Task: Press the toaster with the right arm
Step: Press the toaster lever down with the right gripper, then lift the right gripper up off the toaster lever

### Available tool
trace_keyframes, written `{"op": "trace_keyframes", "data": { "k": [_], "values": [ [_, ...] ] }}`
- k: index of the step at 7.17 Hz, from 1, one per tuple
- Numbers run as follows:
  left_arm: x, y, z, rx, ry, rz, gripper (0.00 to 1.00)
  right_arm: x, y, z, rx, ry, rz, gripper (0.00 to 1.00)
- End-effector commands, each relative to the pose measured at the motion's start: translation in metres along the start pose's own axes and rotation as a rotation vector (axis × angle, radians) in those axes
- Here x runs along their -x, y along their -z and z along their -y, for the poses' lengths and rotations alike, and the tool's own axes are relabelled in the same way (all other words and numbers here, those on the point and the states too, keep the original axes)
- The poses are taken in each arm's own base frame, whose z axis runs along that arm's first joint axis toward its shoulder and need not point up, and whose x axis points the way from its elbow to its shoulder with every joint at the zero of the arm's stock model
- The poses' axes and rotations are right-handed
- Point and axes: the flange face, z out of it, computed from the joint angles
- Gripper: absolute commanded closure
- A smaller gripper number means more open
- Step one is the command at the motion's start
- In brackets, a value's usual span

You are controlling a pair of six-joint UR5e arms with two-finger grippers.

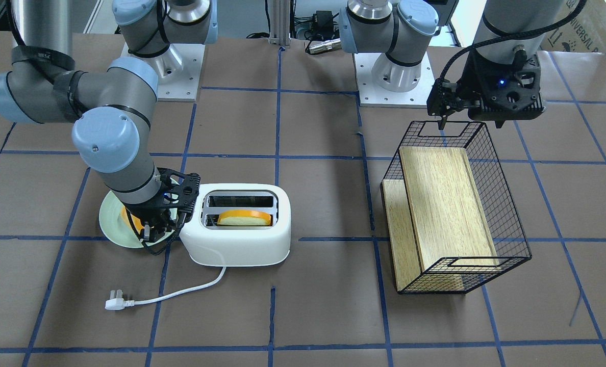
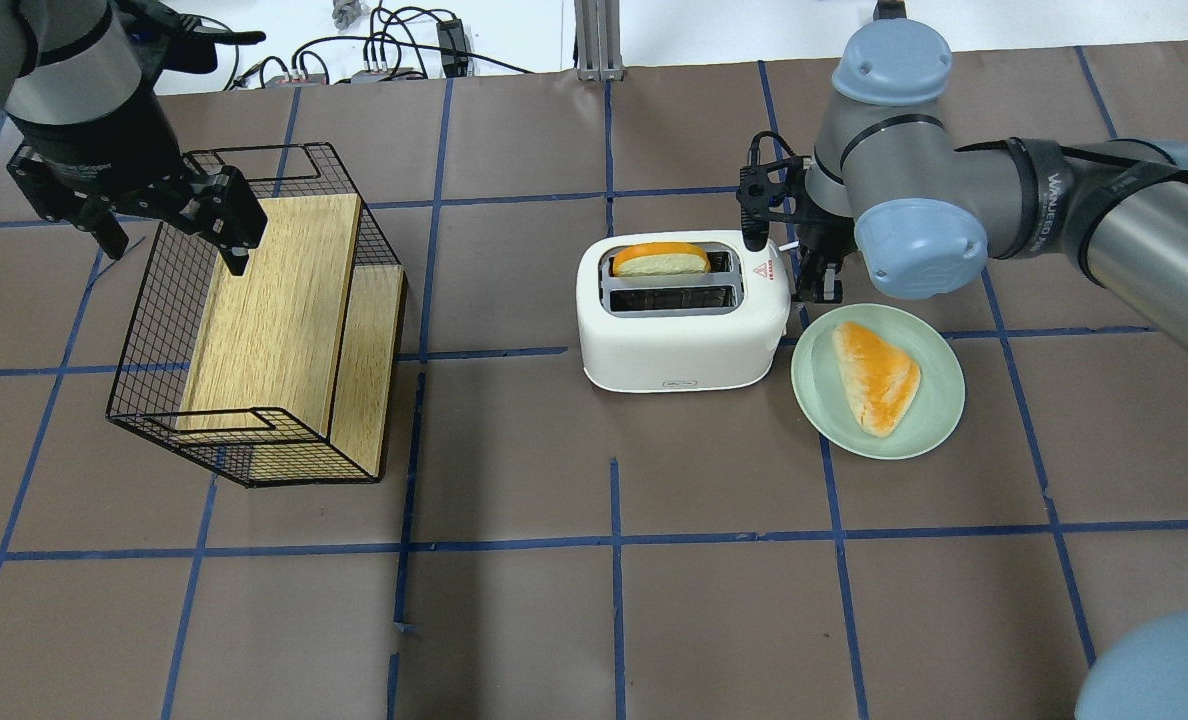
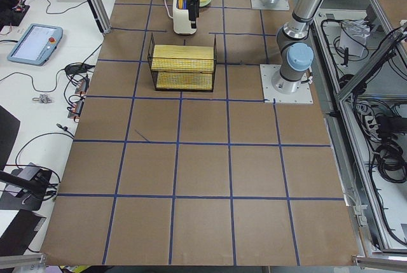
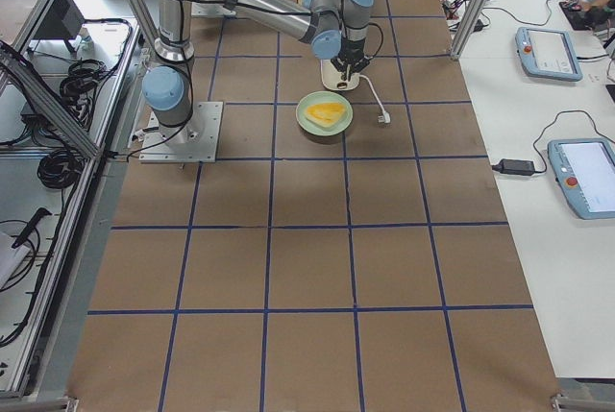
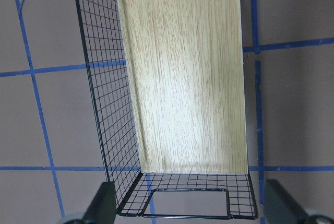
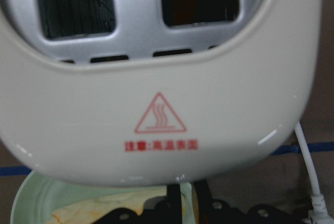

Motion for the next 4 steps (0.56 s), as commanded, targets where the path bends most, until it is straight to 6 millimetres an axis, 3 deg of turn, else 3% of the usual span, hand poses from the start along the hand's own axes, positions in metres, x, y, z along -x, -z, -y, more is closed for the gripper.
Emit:
{"op": "trace_keyframes", "data": {
  "k": [1, 4],
  "values": [
    [0.0, 0.001, 0.0, -0.002, 0.001, 0.0, 0.0, 0.006, 0.035, -0.001, -0.003, -0.016, -0.052, 0.78],
    [0.0, 0.0, 0.0, 0.0, -0.001, 0.0, 0.0, 0.04, 0.115, -0.005, -0.019, -0.227, -0.055, 0.71]
  ]
}}
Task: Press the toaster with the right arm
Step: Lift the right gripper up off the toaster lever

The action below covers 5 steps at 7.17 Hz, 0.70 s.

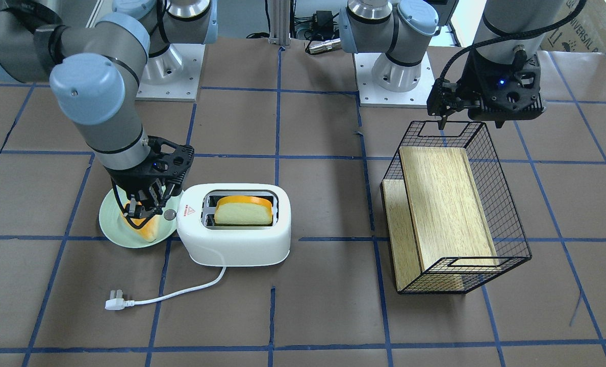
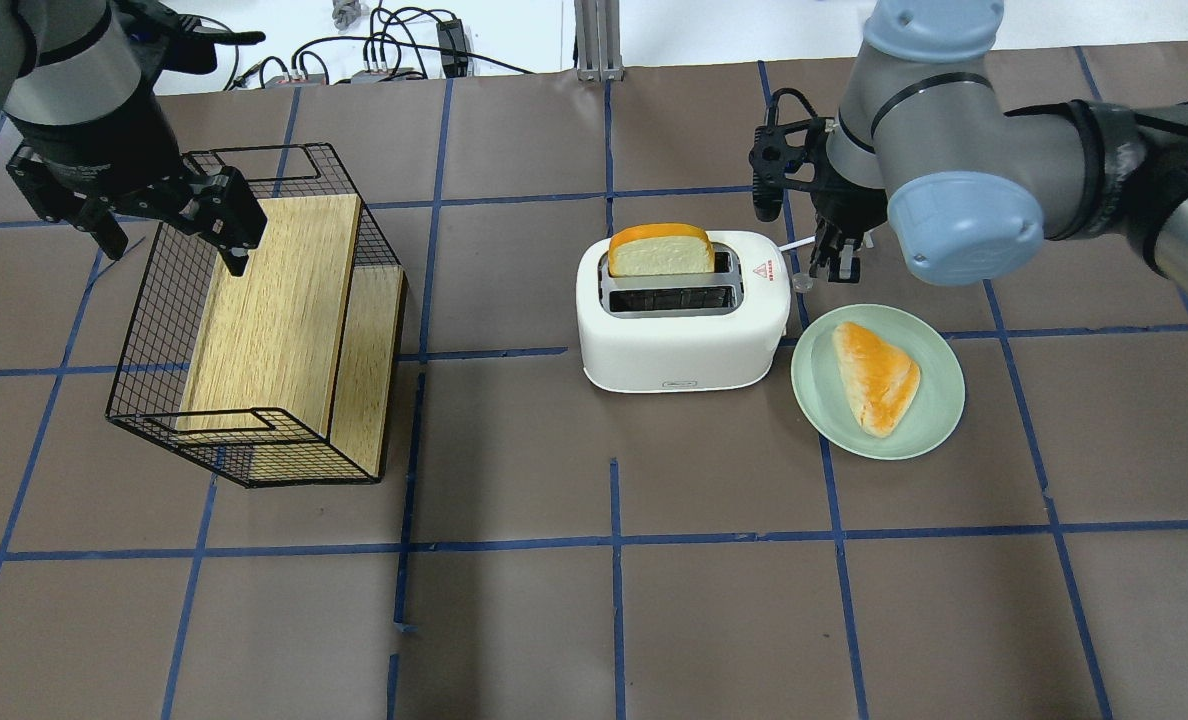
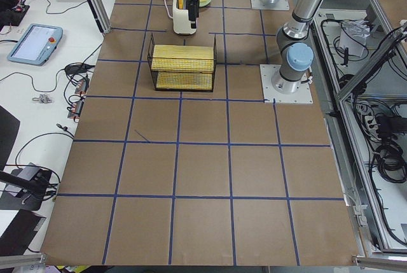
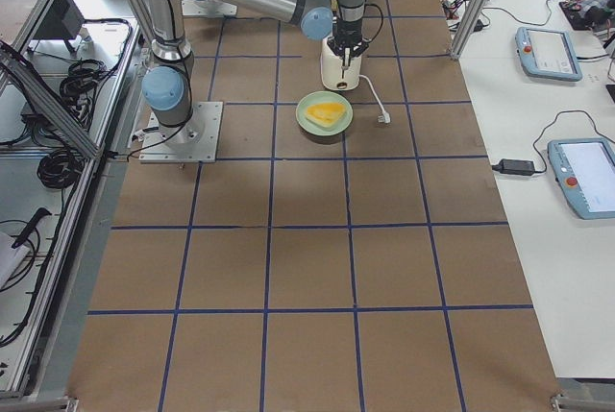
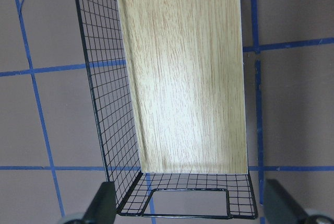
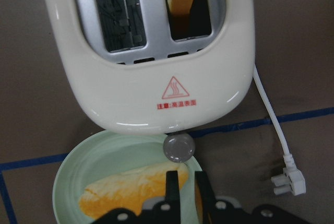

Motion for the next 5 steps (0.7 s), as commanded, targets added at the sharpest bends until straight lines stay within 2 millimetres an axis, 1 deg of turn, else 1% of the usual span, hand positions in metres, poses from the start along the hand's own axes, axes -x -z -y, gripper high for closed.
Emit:
{"op": "trace_keyframes", "data": {
  "k": [1, 2, 3, 4, 5],
  "values": [
    [0.0, 0.001, 0.0, -0.002, 0.0, 0.0, 0.0, 0.007, 0.069, 0.001, -0.042, -0.318, -0.018, 0.61],
    [0.0, 0.0, 0.0, 0.0, 0.0, 0.0, 0.0, 0.002, 0.102, 0.004, -0.044, -0.459, 0.036, 0.5],
    [0.0, 0.0, 0.0, 0.0, 0.0, 0.0, 0.0, -0.006, 0.139, 0.005, -0.036, -0.697, 0.041, 0.31],
    [0.0, 0.0, 0.0, 0.0, 0.0, 0.0, 0.0, -0.01, 0.157, 0.004, -0.011, -0.874, 0.06, 0.01],
    [0.0, 0.0, 0.0, 0.0, 0.0, 0.0, 0.0, -0.009, 0.164, 0.003, 0.028, -1.063, 0.087, 0.0]
  ]
}}
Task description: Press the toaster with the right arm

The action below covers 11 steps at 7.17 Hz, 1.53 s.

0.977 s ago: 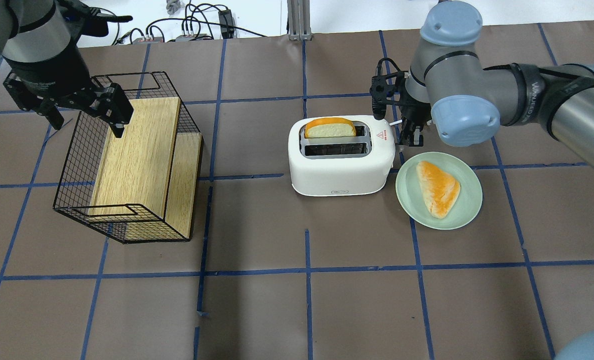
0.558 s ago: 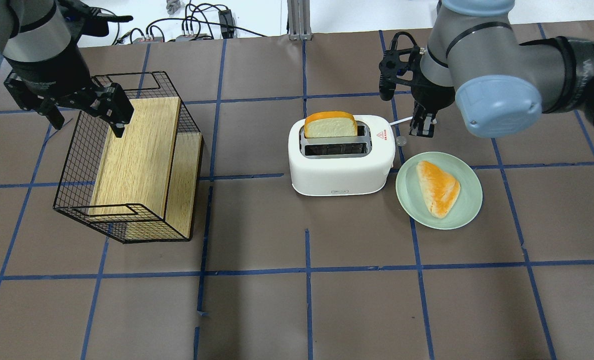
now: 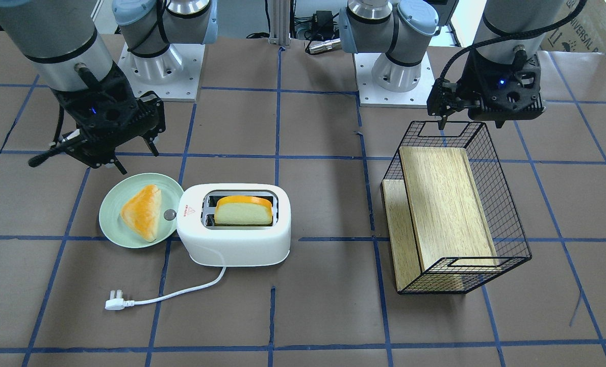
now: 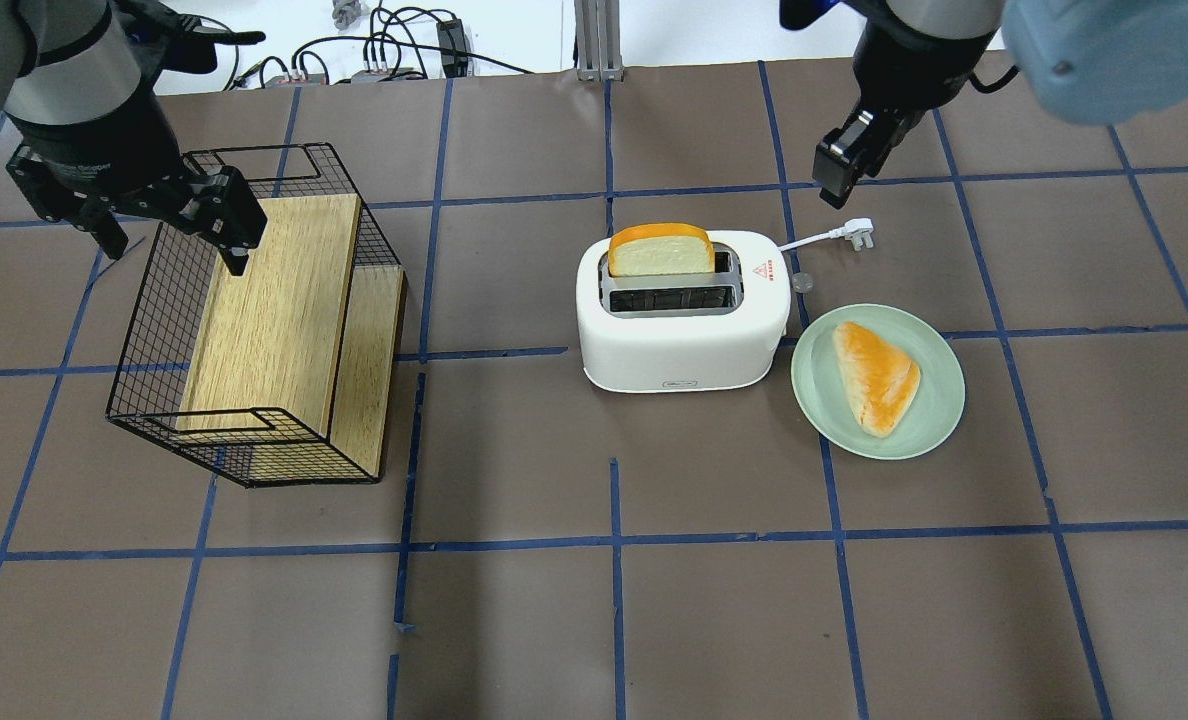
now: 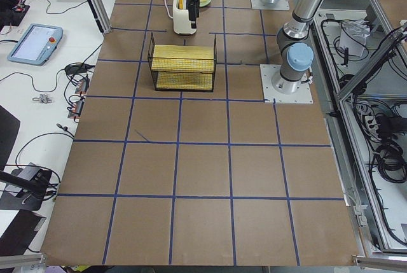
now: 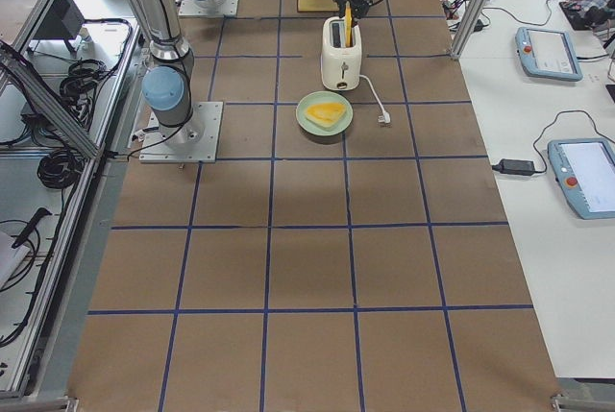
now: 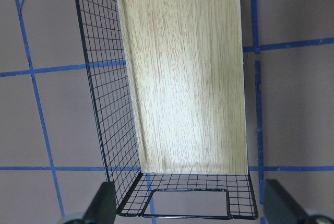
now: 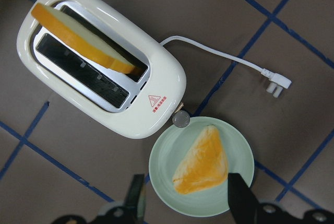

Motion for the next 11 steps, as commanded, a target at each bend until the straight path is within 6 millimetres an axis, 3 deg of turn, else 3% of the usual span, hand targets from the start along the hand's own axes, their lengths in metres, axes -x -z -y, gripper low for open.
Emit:
{"op": "trace_keyframes", "data": {
  "k": [1, 3, 6, 11],
  "values": [
    [0.0, 0.0, 0.0, 0.0, 0.0, 0.0, 0.0, 0.003, 0.021, -0.006, 0.067, -0.397, 0.016, 0.0],
    [0.0, 0.001, 0.0, -0.001, 0.002, 0.0, 0.0, -0.001, 0.023, -0.013, 0.071, -0.527, 0.006, 0.0],
    [0.0, 0.0, 0.0, 0.002, 0.001, 0.0, 0.0, -0.014, 0.014, -0.019, 0.104, -0.525, -0.04, 0.0],
    [0.0, 0.0, 0.0, 0.0, 0.0, 0.0, 0.0, -0.024, 0.02, -0.023, 0.086, -0.557, -0.045, 0.0]
  ]
}}
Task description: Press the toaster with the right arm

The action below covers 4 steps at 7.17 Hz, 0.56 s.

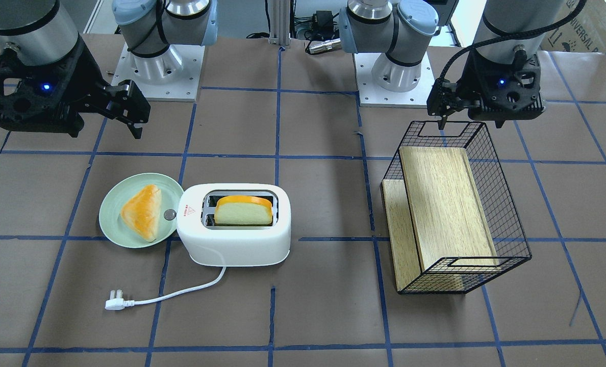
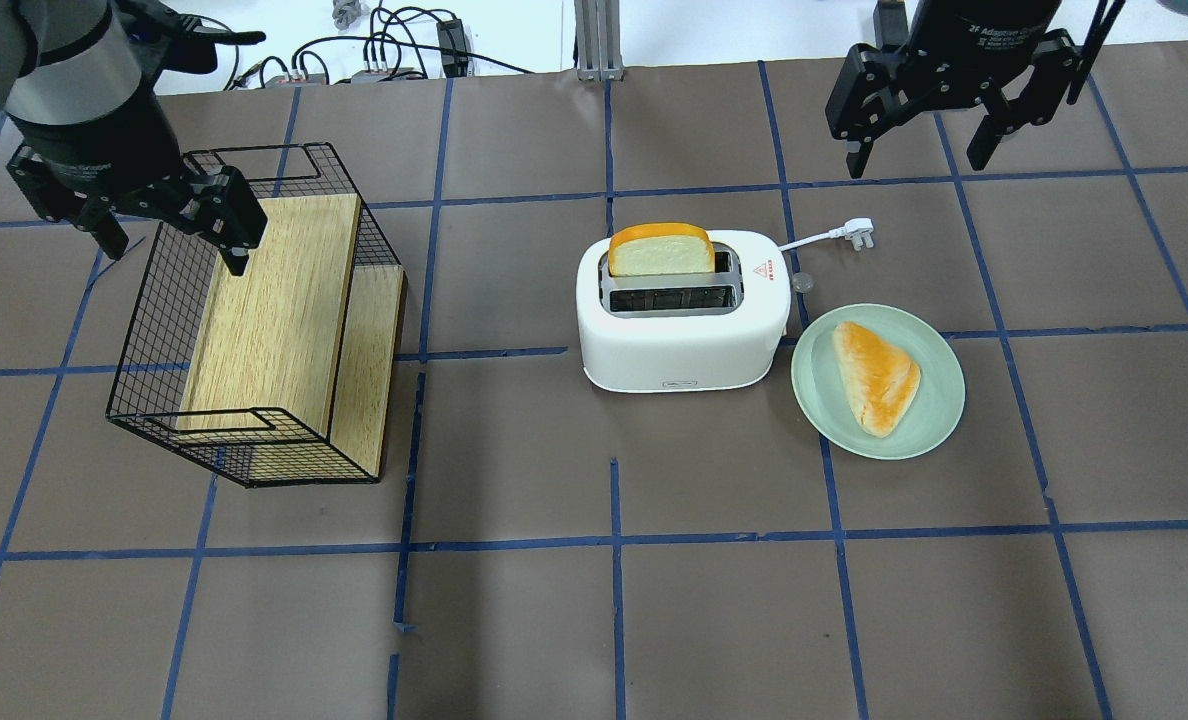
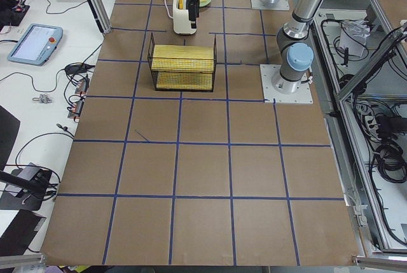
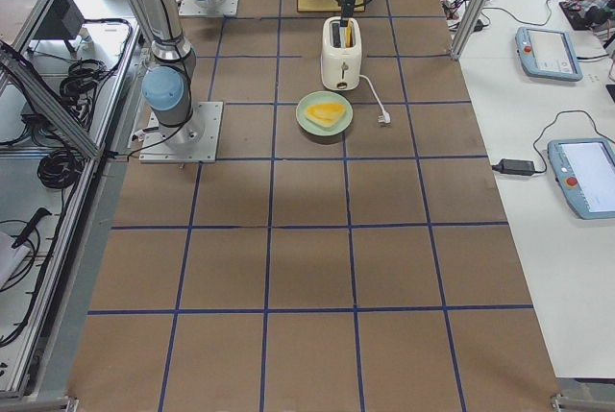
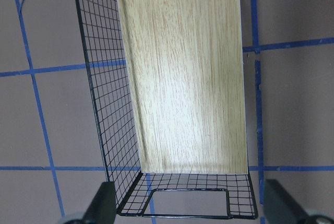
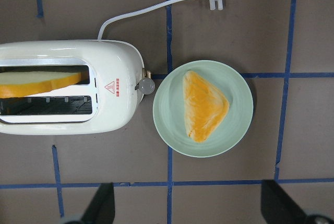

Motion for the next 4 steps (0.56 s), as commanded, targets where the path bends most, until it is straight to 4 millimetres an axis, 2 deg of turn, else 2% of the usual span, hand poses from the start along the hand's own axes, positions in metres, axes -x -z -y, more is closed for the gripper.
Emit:
{"op": "trace_keyframes", "data": {
  "k": [1, 4],
  "values": [
    [0.0, 0.0, 0.0, 0.0, 0.0, 0.0, 0.0, -0.0046, -0.0006, 0.0013, 0.0, -0.002, -0.007, 0.0],
    [0.0, 0.0, 0.0, 0.0, 0.0, 0.0, 0.0, -0.0077, -0.0013, 0.0035, 0.0, -0.005, -0.005, 0.0]
  ]
}}
